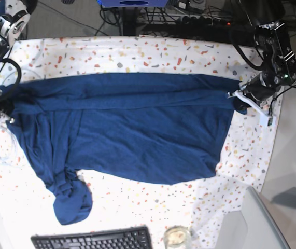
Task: Layout the t-shirt on the table in an organized manner, then fold the t-shirt properly
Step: 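Fold the held shirt edge over onto the shirt with both grippers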
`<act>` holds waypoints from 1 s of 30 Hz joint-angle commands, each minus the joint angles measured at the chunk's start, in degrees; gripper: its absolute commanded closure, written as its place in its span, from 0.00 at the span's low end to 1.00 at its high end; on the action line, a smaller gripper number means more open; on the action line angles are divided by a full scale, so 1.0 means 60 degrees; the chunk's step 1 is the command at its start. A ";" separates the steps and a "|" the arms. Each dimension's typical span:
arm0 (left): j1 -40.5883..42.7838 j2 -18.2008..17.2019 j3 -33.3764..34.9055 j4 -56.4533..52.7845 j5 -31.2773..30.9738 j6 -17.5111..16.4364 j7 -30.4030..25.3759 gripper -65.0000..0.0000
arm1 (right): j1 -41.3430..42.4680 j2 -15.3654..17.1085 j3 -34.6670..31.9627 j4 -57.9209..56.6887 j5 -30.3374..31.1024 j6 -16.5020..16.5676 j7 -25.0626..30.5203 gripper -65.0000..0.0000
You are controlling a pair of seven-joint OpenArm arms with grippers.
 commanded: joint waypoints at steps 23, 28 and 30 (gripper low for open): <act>-0.0450 -0.0098 0.0003 0.0237 -0.0132 0.0027 -0.0189 0.65 | -0.0347 0.0025 0.0128 0.1696 0.0176 -0.0759 0.0847 0.32; -0.0450 0.0225 -0.1521 0.0604 -0.0191 -0.0002 -0.0907 0.28 | -0.1402 -0.0605 0.0128 0.3982 0.0190 -0.0730 0.1345 0.31; -0.0231 0.0503 -0.2092 0.1321 -0.0205 -0.0031 -0.0936 0.26 | -0.1929 -0.0913 0.0128 0.4817 0.0190 -0.0715 0.1595 0.31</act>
